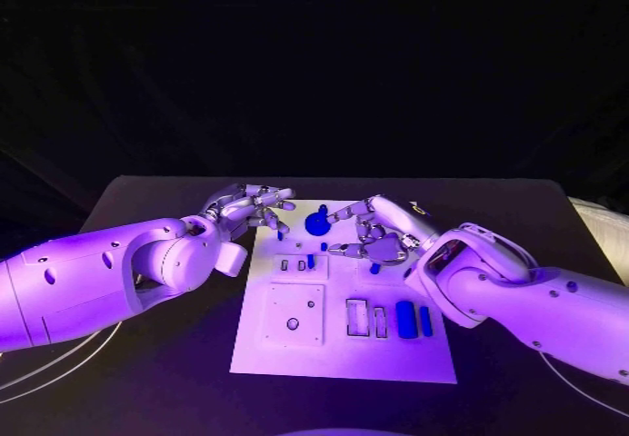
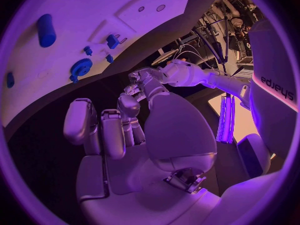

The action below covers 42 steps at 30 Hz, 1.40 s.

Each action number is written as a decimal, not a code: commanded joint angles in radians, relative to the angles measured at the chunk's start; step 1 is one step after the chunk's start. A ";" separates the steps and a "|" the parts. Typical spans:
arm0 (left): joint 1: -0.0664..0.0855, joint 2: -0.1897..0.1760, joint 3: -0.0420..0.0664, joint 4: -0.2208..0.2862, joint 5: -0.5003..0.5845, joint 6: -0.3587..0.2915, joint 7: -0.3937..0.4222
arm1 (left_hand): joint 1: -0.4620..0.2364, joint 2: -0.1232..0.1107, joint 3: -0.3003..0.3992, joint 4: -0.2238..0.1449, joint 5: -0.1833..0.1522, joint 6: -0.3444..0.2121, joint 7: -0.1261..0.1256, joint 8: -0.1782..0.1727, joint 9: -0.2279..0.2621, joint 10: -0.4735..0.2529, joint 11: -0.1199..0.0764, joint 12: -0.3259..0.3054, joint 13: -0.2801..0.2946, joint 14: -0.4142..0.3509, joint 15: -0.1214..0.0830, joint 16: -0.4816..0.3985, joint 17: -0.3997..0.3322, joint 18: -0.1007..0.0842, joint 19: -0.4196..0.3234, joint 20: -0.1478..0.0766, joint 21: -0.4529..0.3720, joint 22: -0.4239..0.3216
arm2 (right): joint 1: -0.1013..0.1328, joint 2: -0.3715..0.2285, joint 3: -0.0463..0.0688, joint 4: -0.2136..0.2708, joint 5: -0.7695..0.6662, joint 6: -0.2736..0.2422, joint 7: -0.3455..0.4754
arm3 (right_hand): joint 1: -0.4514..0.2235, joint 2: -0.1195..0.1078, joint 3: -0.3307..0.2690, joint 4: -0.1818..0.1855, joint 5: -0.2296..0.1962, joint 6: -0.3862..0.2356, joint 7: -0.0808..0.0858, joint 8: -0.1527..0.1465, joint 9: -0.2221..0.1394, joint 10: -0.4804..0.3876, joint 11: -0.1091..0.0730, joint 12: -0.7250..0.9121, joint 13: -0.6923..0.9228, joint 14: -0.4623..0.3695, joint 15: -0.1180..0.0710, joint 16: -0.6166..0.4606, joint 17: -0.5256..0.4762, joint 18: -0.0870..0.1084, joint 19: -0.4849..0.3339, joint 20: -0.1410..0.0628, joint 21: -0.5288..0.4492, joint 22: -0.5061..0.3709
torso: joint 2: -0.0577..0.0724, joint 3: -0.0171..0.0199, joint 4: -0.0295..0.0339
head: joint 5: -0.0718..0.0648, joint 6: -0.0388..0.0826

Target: Assemble the parts on the task board

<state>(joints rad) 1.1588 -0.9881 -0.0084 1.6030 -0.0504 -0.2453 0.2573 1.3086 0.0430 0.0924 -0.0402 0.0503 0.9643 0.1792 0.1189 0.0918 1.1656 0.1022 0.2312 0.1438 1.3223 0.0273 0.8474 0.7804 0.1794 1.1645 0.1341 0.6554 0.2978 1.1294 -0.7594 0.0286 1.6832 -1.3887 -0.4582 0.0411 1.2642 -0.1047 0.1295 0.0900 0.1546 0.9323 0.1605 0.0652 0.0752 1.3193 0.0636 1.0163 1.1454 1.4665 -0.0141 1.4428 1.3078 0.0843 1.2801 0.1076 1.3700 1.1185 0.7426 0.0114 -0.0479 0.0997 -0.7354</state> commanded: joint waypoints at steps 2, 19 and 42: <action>0.019 0.002 0.001 -0.019 -0.199 0.073 -0.182 | -0.026 -0.009 -0.019 0.007 0.010 0.060 -0.032 0.037 0.022 0.092 -0.043 0.127 0.089 0.165 -0.033 0.487 0.506 -0.043 0.152 -0.033 0.325 0.384 | 0.016 -0.065 0.009 0.050 0.132 0.056 0.063 | 0.018 0.013 -0.009 0.001 0.005 0.013 -0.006 0.005 0.004 -0.004 0.002 0.005 0.000 0.058 0.007 -0.004 0.054 0.008 -0.006 -0.003 -0.005 0.000 | -0.013 0.0045 -0.0098 | 0.009 -0.004; 0.171 0.065 0.000 -0.019 -0.786 0.381 -0.826 | -0.149 0.043 -0.144 0.184 0.002 0.014 -0.080 0.288 0.281 -0.016 -0.074 0.821 0.758 0.248 -0.059 0.723 0.790 -0.131 0.291 -0.055 0.803 1.033 | 0.054 -0.204 0.017 0.046 0.345 0.001 0.039 | 0.041 0.034 -0.013 -0.002 0.021 0.031 -0.010 0.010 0.010 -0.011 -0.002 -0.005 -0.011 0.054 0.003 -0.018 0.037 0.011 -0.015 -0.006 -0.014 -0.016 | -0.031 0.0072 -0.0201 | 0.020 -0.012; 0.223 0.296 -0.049 -0.185 -1.022 0.483 -0.910 | -0.189 0.048 -0.308 0.319 -0.004 -0.041 -0.124 0.499 0.551 0.104 -0.114 0.971 0.939 0.248 -0.095 0.723 0.790 -0.155 0.348 -0.090 0.864 1.160 | 0.055 -0.207 0.017 0.001 0.348 0.006 -0.005 | 0.038 0.029 -0.027 0.002 0.030 0.037 -0.012 0.010 0.012 -0.013 -0.004 -0.010 -0.016 0.052 0.002 -0.025 0.028 0.012 -0.021 -0.007 -0.020 -0.025 | -0.030 0.0067 -0.0202 | 0.024 -0.024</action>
<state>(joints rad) 1.3798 -0.6979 -0.0568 1.4259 -1.0315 0.2055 -0.6348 1.1299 0.0905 -0.2123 0.2784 0.0534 0.9302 0.0564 0.6110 0.6416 1.2633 -0.0108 1.1966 1.0811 1.4658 -0.0591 1.5678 1.3078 0.0313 1.4650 0.0500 1.5169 1.3079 1.1842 -0.9683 0.0454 1.6847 -1.0410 -0.4541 0.0460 1.2965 -0.0725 0.1090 0.0939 0.1801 0.9611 0.1500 0.0691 0.0854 1.3159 0.0600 1.0122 1.1307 1.4665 -0.0142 1.4196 1.3073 0.0842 1.2676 0.1022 1.3543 1.0941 0.7120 0.0184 -0.0689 0.1243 -0.7579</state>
